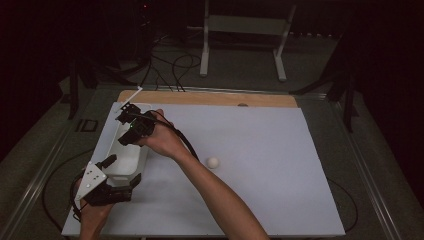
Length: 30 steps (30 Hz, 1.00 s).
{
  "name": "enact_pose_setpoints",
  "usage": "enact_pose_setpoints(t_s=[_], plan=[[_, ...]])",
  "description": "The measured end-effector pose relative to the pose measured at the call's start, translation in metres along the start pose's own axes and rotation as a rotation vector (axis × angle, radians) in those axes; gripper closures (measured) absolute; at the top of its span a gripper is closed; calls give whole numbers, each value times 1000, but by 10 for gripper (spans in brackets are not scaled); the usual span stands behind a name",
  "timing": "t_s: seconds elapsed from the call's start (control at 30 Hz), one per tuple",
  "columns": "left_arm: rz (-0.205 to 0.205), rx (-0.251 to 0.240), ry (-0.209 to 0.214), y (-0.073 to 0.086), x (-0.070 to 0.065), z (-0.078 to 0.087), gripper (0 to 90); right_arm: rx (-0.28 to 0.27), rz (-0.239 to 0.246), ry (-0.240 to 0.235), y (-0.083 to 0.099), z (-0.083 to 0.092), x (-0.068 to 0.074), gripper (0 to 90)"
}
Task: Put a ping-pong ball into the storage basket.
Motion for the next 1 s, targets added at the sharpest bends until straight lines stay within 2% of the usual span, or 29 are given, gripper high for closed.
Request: enact_pose_setpoints(t_s=[0.13,0.17,0.2,0.27,0.37,1.0], plan=[[0,0,1,0,0,0,7,-4,4,-6,-1,0,2,476],[0,3,1,0,0,0,7,-12,2,-5,-1,0,2,416],[0,4,1,0,0,0,7,-36,-8,2,-2,0,1,256],[-1,2,2,0,0,0,7,-46,-8,15,-3,1,1,136],[-1,1,1,0,0,0,7,-57,-10,20,-4,3,-1,122],[1,4,2,0,0,-1,7,-36,-2,20,0,10,-5,120]])
Point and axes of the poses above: each handheld gripper's, and its own axes: z roughly backward along the jaws, y roughly out of its underside, x roughly to its left, the point moved 2 cm from there along -z, roughly forward along the jaws, and after that the axes turned 14 degrees about -x, right-handed, at the moved point
